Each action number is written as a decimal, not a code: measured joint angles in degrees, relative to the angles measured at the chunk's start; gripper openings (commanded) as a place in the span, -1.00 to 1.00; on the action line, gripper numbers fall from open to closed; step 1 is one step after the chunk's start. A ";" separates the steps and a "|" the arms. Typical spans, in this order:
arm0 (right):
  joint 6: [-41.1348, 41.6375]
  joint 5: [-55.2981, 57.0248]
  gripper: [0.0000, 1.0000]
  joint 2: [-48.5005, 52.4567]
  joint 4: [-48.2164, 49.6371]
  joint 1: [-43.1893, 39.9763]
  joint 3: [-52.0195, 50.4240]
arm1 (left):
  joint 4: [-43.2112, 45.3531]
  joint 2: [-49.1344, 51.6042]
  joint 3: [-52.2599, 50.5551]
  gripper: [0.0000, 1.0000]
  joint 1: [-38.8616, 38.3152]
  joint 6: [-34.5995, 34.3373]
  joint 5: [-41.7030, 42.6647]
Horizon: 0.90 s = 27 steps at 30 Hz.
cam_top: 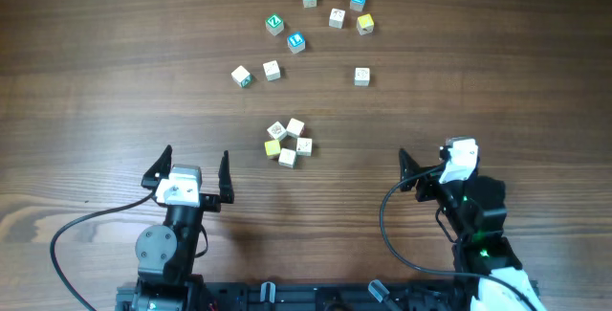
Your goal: Form a circle
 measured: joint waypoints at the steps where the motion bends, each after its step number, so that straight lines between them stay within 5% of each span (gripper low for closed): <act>1: 0.00 0.00 0.99 -2.47 -1.99 0.00 0.00 | -0.02 0.02 0.00 1.00 -0.02 0.00 0.00; 8: 0.00 0.55 0.99 -25.42 -21.66 0.00 -0.09 | -0.04 -0.02 0.04 1.00 -0.02 0.02 0.00; 27: -7.69 2.56 1.00 -45.11 -22.47 0.00 -0.09 | -0.04 -0.02 0.04 1.00 -0.02 0.02 0.02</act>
